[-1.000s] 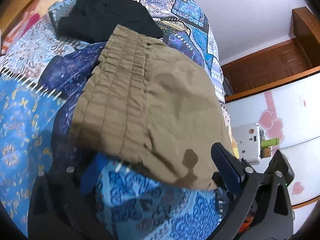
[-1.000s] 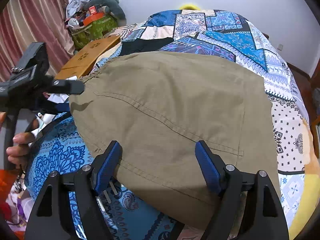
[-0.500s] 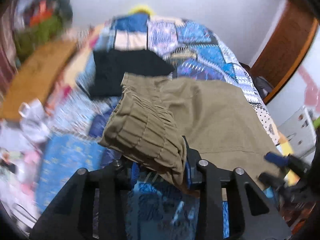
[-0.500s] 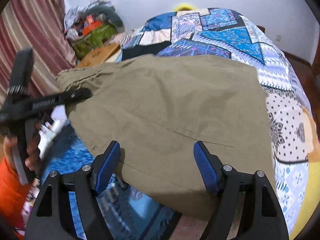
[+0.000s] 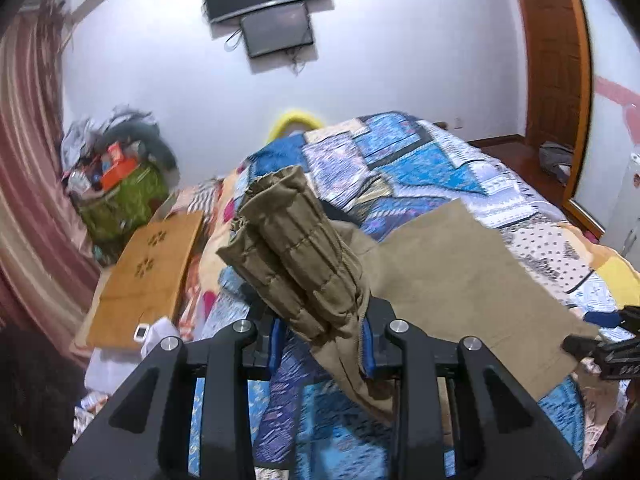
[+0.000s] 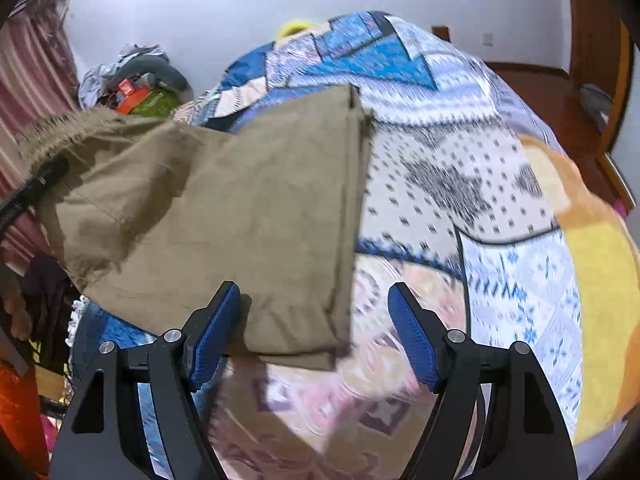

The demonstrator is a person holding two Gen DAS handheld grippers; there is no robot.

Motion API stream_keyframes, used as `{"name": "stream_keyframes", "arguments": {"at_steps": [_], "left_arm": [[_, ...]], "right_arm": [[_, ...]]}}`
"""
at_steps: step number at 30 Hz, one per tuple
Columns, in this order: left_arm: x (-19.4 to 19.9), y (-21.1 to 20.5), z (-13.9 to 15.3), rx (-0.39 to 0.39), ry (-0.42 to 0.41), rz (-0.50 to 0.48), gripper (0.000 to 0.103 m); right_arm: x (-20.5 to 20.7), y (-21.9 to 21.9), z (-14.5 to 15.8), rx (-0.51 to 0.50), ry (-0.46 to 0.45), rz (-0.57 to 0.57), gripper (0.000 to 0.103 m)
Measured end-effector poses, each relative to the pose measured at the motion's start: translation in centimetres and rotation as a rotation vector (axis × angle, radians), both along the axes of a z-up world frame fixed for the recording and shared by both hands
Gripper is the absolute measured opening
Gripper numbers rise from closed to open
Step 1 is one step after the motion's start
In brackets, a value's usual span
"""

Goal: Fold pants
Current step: 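Grasp the waistband with the left tool and lift it up, then fold the lifted waistband over onto the pants and open the left tool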

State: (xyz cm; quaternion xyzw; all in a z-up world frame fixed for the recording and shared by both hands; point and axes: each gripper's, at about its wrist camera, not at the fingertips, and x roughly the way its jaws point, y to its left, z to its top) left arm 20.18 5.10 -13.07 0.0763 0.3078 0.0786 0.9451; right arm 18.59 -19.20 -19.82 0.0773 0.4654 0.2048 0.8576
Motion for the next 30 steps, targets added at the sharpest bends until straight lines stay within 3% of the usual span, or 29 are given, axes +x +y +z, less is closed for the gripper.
{"name": "stream_keyframes", "arguments": {"at_steps": [6,12,15,20,24,26,28,30], "left_arm": [[1.0,-3.1,1.4,-0.114,0.009,-0.136,0.026],[3.1,-6.0,1.4,-0.301,0.1,-0.285,0.023],[4.0,-7.2,0.7,-0.346,0.151,-0.321,0.023],[5.1,-9.2,-0.8,-0.357,0.22,-0.354,0.023],[5.1,-10.6,-1.7,-0.296,0.251,-0.37,0.026],[4.5,-11.1,-1.8,-0.281,0.263,-0.385,0.037],[4.0,-10.9,-1.8,-0.314,0.263,-0.396,0.076],[3.5,-10.3,-1.3,-0.338,0.226,-0.369,0.084]], "right_arm": [[-0.4,-0.1,0.0,0.008,-0.015,-0.004,0.074],[-0.5,-0.4,-0.2,0.022,-0.019,-0.005,0.074],[-0.4,-0.6,-0.2,0.029,-0.015,-0.004,0.074],[-0.3,-0.8,-0.2,0.036,-0.013,-0.003,0.073],[-0.3,-0.9,-0.2,0.042,-0.012,-0.005,0.073],[-0.3,-0.9,-0.2,0.042,-0.012,-0.005,0.073],[-0.3,-1.0,-0.2,0.042,-0.013,-0.006,0.073],[-0.3,-1.0,-0.3,0.046,-0.011,-0.009,0.073]]}}
